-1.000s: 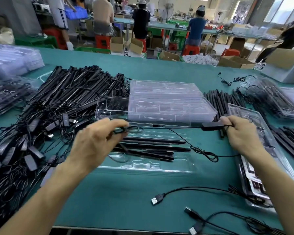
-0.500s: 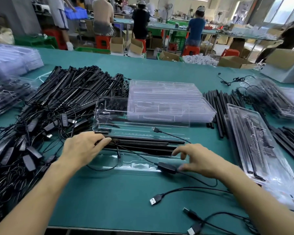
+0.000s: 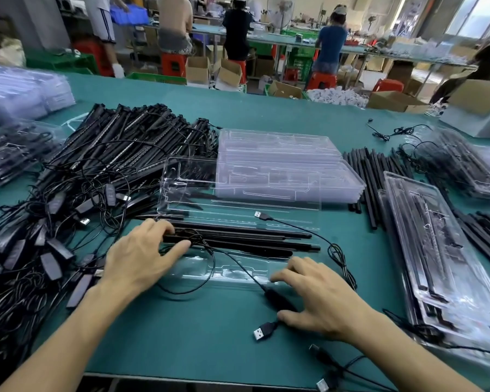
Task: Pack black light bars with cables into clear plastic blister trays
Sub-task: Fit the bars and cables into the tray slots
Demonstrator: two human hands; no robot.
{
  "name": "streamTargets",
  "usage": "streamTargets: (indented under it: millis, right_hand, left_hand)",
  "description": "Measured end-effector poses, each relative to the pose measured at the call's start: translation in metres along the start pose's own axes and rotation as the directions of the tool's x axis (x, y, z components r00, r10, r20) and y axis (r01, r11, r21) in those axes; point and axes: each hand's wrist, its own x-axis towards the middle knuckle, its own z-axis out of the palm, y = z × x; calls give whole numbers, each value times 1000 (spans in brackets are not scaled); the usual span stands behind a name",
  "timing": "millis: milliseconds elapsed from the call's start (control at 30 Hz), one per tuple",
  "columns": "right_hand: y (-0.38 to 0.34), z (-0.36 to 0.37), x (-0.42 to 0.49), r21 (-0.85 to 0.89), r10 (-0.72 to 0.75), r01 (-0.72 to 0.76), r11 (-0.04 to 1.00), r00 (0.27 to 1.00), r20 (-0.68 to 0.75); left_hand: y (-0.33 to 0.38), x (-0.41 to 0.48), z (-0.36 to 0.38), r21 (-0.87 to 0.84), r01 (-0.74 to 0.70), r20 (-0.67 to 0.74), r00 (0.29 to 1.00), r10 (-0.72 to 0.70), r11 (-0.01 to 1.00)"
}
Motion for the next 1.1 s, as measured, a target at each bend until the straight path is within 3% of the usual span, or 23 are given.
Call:
streamTargets:
  millis: [167, 267, 400, 533, 633, 700, 733, 800, 833, 900, 967, 1033, 1067, 1100]
  right_hand:
    - [1, 4, -6, 39, 38, -39, 998, 999, 32]
    - [2, 7, -7, 65, 25, -26, 998, 999, 22]
    - [13, 1, -10, 363, 101, -67, 929, 992, -77]
    - [26, -15, -8, 494, 182, -68, 867, 966, -185]
    - [31, -26, -8, 556, 204, -130, 821, 976, -73]
    - [33, -31, -11, 473, 167, -204, 857, 979, 120]
    - [34, -33, -14, 350, 170, -248, 903, 956, 240]
    - [42, -40, -18, 66, 273, -325, 943, 873, 403]
    - [49, -44, -20, -15, 347, -373, 928, 847, 402]
    - [66, -56, -25, -158, 488, -463, 873, 835, 253]
    - [80, -73, -31, -266, 604, -594, 759, 795, -49]
    - [90, -93, -33, -87, 755, -790, 607, 608, -245]
    - [92, -104, -31, 43, 806, -827, 560, 532, -261]
    - [94, -113, -27, 148, 808, -808, 570, 519, -280]
  left_hand:
    - [3, -14, 1, 94, 44, 146, 988, -57, 995]
    - [4, -12, 0, 109, 43, 164, 985, -61, 993]
    - [2, -12, 0, 47, 27, 187, 982, -36, 999]
    - [2, -12, 3, -11, -32, 222, 974, 33, 999]
    - [4, -16, 6, -142, -40, 167, 984, 63, 989]
    - [6, -18, 7, -188, -14, 65, 997, 27, 982]
    - [7, -17, 7, -218, 9, 10, 1000, -7, 976]
    - [8, -13, 4, -275, 64, -65, 994, -85, 959]
    - [9, -11, 3, -286, 82, -77, 991, -108, 955]
    - [10, -10, 1, -276, 95, -88, 988, -124, 956]
    - [12, -10, -1, -269, 101, -101, 986, -132, 958]
    - [14, -10, -2, -311, 83, -69, 992, -110, 947]
    - [17, -9, -3, -336, 60, -40, 996, -78, 940]
    - [24, -9, -4, -366, 31, -12, 999, -38, 930]
